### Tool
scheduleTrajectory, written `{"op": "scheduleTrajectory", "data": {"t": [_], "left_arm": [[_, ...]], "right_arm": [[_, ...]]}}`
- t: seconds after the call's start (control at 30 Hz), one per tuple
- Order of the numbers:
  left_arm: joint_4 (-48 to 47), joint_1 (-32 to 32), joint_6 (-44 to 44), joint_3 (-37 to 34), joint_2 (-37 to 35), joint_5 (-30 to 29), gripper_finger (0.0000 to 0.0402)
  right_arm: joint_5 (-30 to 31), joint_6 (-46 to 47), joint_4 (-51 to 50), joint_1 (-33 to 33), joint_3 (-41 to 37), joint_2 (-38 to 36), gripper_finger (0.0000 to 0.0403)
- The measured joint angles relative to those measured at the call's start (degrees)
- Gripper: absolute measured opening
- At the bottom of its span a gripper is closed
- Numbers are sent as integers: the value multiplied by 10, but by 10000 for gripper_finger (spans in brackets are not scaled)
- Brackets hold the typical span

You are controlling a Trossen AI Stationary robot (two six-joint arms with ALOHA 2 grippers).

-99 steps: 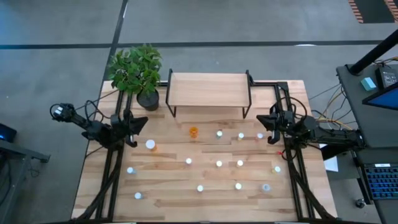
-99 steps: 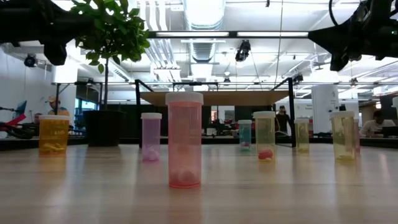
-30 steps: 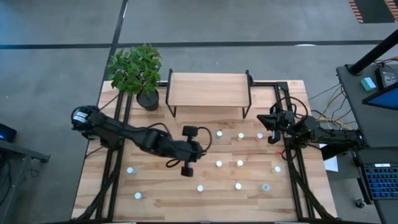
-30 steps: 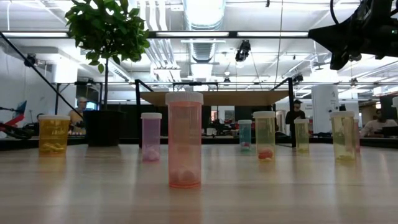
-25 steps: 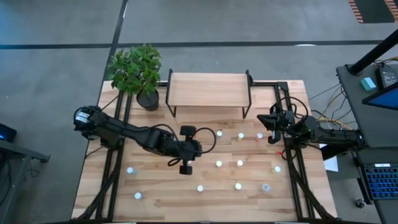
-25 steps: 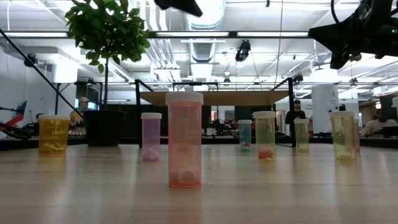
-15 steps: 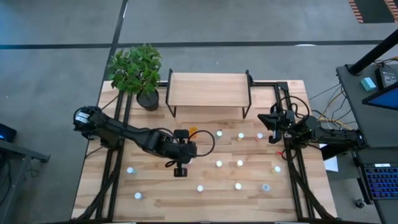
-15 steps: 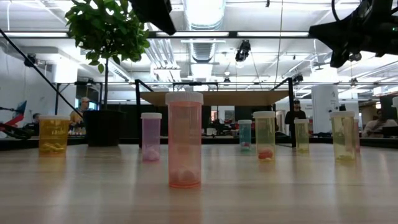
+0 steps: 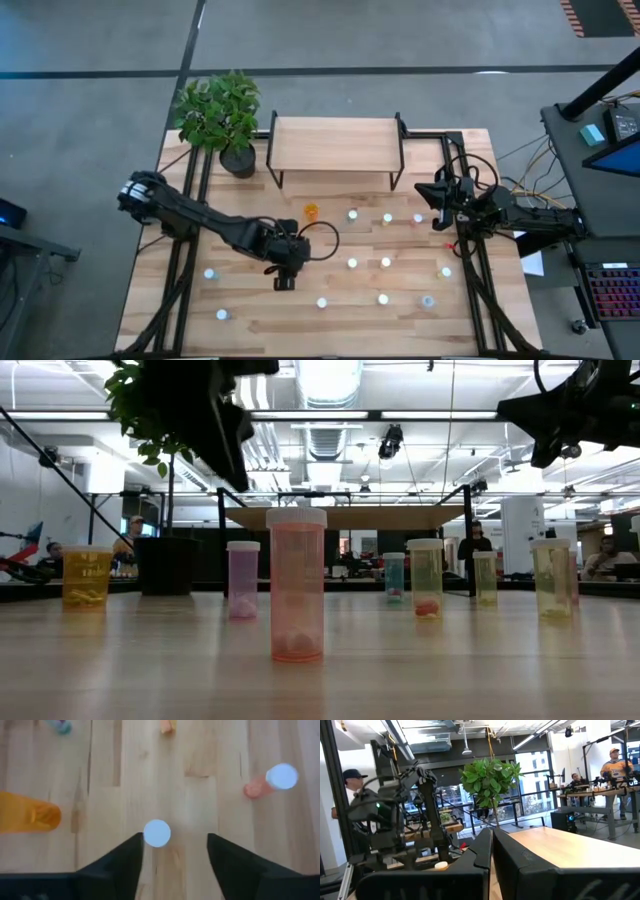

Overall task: Pick and place medicine bottles onto shelf by color
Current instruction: Put the pink pill bottle on the shelf

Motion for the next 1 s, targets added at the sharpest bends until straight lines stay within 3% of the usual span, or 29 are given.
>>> {"op": "scheduleTrajectory", "data": {"t": [0.1, 0.43, 1.0], "left_arm": [[68, 0, 0, -35, 0, 1, 238], [174, 3, -30, -111, 0, 1, 242], [261, 13, -45, -166, 0, -1, 237]], "right_arm": [[0, 0, 0, 0, 0, 0, 9], [0, 0, 0, 0, 0, 0, 9], [0, 0, 0, 0, 1, 0, 9]]}}
